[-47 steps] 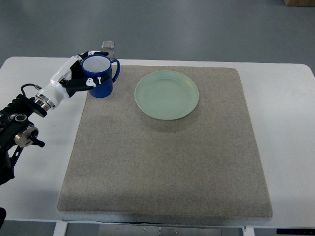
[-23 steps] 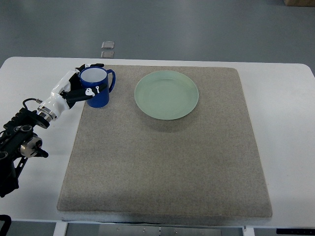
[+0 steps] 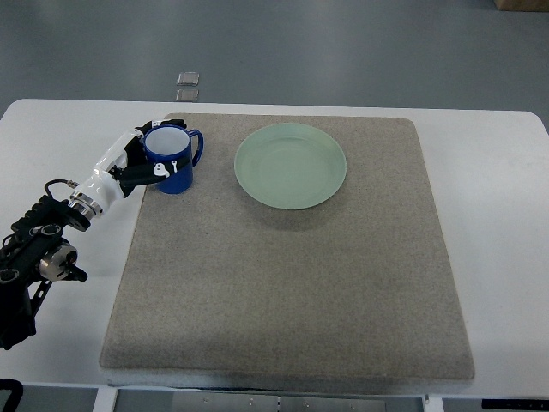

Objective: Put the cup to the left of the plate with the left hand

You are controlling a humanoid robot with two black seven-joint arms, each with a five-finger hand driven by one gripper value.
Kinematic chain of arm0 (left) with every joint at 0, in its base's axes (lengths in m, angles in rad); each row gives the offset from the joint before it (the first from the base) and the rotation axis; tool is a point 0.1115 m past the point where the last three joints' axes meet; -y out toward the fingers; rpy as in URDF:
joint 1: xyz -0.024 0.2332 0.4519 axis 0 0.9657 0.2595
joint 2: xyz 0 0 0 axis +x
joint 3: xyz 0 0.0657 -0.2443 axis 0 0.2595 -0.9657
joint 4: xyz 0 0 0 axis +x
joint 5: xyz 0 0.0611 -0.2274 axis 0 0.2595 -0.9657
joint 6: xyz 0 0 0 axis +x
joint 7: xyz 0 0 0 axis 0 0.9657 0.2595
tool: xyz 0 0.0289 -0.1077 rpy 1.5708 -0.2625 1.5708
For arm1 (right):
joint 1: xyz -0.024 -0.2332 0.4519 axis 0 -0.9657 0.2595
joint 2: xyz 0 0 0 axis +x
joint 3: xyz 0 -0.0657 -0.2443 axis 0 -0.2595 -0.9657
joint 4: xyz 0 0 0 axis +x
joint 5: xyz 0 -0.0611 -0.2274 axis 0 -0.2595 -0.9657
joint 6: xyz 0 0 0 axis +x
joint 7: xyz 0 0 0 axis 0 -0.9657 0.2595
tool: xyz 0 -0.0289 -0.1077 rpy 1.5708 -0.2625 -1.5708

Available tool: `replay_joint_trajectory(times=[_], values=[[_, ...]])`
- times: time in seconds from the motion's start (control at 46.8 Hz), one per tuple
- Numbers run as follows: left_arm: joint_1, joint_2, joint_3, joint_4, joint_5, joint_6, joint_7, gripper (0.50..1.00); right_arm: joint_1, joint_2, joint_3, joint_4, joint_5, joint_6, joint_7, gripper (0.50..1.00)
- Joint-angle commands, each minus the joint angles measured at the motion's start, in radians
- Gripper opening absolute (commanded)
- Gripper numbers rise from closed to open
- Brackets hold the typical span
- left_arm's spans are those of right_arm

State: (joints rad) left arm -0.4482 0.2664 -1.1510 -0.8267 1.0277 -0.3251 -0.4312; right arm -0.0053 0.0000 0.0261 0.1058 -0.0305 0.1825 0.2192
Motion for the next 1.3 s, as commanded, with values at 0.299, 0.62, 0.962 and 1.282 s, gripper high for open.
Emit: replay_joint_trajectory(times=[0.299, 0.62, 0.962, 1.282], values=[[0.005, 0.016, -0.001, -0.012, -0.024, -0.002, 0.002, 0.996, 0.001, 0.000, 0.000, 0.000, 0.000, 0.000, 0.000, 0.932], [-0.004, 0.086, -0.001, -0.025, -0.152, -0.040, 0.011, 0.999, -0.001, 0.000, 0.000, 0.000, 0.000, 0.000, 0.000, 0.932], [-0.061, 0.172, -0.004, -0.035, -0.328, -0.075, 0.014, 0.999, -0.001, 0.000, 0.000, 0.000, 0.000, 0.000, 0.000, 0.932], [-0.145, 0.231, 0.002, -0.022, -0.587, -0.081, 0.235, 1.000, -0.001, 0.000, 0.000, 0.000, 0.000, 0.000, 0.000, 0.932]])
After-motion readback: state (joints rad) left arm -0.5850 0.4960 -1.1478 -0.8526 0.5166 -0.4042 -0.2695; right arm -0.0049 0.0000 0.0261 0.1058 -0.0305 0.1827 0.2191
